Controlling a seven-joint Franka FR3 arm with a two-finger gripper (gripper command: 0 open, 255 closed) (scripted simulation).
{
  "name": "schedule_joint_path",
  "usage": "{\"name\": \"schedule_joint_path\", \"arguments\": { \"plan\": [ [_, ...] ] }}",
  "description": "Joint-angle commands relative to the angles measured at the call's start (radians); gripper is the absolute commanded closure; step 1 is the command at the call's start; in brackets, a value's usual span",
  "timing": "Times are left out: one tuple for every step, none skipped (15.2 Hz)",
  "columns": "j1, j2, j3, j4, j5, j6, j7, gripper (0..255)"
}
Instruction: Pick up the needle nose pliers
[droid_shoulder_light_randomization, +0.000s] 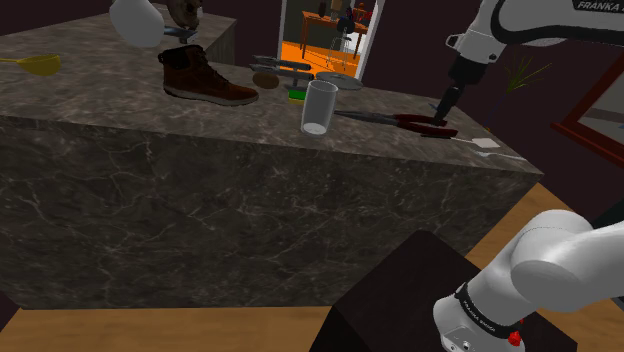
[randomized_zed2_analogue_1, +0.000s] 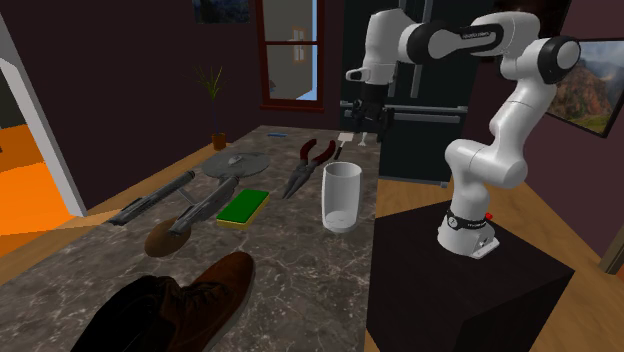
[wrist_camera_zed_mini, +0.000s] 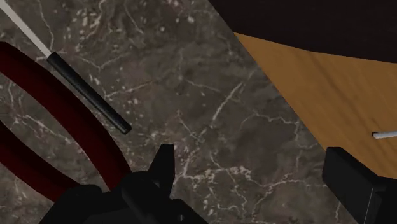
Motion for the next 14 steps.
{"name": "schedule_joint_path", "arguments": {
  "plan": [
    [0.015, 0.05, -0.048, 0.015, -0.012, 0.041, -0.094, 0],
    [0.023, 0.081, -0.074, 0.032, -0.015, 0.057, -0.142, 0],
    [0.031, 0.113, -0.1, 0.051, -0.016, 0.073, -0.19, 0],
    [0.039, 0.146, -0.125, 0.071, -0.014, 0.089, -0.239, 0],
    [0.048, 0.181, -0.15, 0.093, -0.011, 0.104, -0.288, 0],
    [0.058, 0.217, -0.175, 0.117, -0.004, 0.118, -0.338, 0],
    [0.068, 0.255, -0.2, 0.142, 0.005, 0.131, -0.388, 0],
    [0.077, 0.295, -0.223, 0.169, 0.017, 0.144, -0.44, 0],
    [0.086, 0.336, -0.246, 0.198, 0.032, 0.155, -0.492, 0],
    [0.094, 0.379, -0.269, 0.228, 0.051, 0.165, -0.545, 0],
    [0.102, 0.423, -0.29, 0.26, 0.072, 0.174, -0.6, 0],
    [0.105, 0.453, -0.302, 0.281, 0.087, 0.179, -0.635, 0],
    [0.103, 0.454, -0.302, 0.269, 0.088, 0.192, -0.635, 0],
    [0.102, 0.456, -0.303, 0.257, 0.089, 0.206, -0.636, 0]
  ]
}}
